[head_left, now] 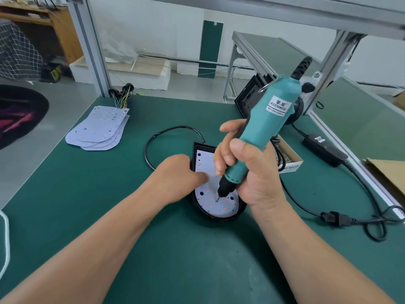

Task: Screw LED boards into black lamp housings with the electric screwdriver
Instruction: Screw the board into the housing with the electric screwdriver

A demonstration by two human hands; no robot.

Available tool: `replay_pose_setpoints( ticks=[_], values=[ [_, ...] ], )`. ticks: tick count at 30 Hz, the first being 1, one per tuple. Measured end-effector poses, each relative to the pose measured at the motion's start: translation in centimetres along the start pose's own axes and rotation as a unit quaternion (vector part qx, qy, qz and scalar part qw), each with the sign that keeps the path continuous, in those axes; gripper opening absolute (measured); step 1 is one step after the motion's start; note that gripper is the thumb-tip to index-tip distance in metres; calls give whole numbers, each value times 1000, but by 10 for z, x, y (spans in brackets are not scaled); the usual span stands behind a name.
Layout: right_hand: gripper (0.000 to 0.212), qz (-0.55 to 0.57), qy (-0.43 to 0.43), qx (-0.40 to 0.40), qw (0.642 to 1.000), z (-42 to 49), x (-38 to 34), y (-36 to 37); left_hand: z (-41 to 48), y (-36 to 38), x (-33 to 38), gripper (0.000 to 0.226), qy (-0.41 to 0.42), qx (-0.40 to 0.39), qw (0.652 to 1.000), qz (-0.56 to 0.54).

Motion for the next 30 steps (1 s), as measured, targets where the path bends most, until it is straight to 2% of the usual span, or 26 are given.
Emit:
replay_pose_setpoints(
  ticks=[4, 9, 11, 13, 14, 15, 17, 19, 24, 28, 30],
  values=[
    [22, 83, -41, 15, 996, 4, -10, -8, 1, 0, -1, 37, -7, 1, 1000, 6],
    [16, 122, -14, 99, 988, 7, -7, -27, -5, -8, 5, 64, 24, 7, 1000, 14],
    [16, 158, 1, 124, 980, 7, -5, -32, -7, -18, 9, 45, 1, 43, 996, -83],
    [16, 183, 6, 139, 973, 9, -4, -35, -6, -27, 8, 16, -36, 70, 958, -276],
    [15, 190, 6, 143, 971, 9, -4, -36, -5, -30, 8, 15, -52, 59, 923, -377],
    [14, 195, 8, 148, 969, 9, -3, -37, -6, -31, 9, 25, -63, 33, 883, -463],
    [13, 205, 12, 159, 966, 9, -2, -37, -9, -32, 12, 35, -71, -24, 827, -557],
    [12, 210, 18, 170, 963, 9, -1, -38, -13, -27, 17, 35, -70, -75, 810, -577],
    [11, 221, 17, 186, 957, 9, -3, -40, -18, -21, 24, 29, -55, -87, 811, -576],
    [11, 228, 18, 192, 954, 9, -4, -41, -23, -19, 28, 20, -22, -108, 833, -542],
    [10, 228, 18, 196, 954, 9, -5, -41, -25, -17, 29, 23, -3, -108, 849, -516]
  ],
)
Point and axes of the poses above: each hand's wrist, its own z-axis towards the middle knuckle, its own y-axis out of the palm, x = y × z, the point moved 4 cm from there along z, towards the middle knuckle, and after that the axes turned 1 degree about x, right-handed, at the moved point
